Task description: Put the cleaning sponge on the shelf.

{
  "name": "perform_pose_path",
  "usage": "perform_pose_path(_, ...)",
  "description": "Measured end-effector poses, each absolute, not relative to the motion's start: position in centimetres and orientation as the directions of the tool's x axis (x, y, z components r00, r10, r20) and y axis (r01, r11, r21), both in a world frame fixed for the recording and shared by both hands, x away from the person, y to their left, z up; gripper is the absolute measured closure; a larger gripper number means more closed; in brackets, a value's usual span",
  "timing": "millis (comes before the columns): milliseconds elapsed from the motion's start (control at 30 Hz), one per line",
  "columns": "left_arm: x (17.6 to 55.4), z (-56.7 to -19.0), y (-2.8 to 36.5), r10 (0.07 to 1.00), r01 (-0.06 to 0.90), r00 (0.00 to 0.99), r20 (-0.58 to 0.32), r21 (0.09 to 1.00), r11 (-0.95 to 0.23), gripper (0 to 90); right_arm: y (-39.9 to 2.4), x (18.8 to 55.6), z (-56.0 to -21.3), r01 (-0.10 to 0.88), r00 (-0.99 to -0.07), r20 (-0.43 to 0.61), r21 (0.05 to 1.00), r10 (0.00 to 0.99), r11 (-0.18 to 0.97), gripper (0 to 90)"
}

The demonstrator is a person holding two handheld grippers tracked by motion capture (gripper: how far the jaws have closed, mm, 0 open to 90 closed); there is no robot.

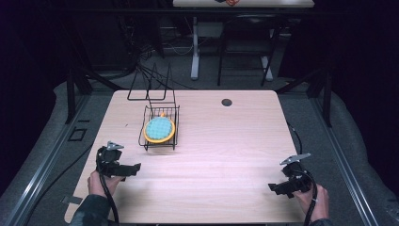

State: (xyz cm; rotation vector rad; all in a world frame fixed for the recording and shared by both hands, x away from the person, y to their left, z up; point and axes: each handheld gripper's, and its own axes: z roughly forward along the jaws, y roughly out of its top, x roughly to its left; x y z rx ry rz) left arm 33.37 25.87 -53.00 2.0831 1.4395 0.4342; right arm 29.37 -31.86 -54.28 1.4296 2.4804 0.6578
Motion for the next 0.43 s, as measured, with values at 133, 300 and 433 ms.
perform_pose_path(133,33.64,-53.22,26.01,0.924,0.756,0.378,-0.058,0.596,-0.271,0.1,-31.83,29.39,-54.33,0.768,-0.506,0.046,0.480,0.861,0.425,11.5)
perform_pose_path(300,33.96,-53.32,25.91,0.917,0.752,0.395,-0.054,0.592,-0.289,0.0,-31.92,29.47,-54.31,0.767,-0.501,0.048,0.487,0.864,0.417,11.5)
perform_pose_path(433,34.13,-53.37,25.86,0.917,0.752,0.395,-0.055,0.593,-0.288,0.1,-32.00,29.54,-54.45,0.767,-0.498,0.052,0.492,0.866,0.412,11.5)
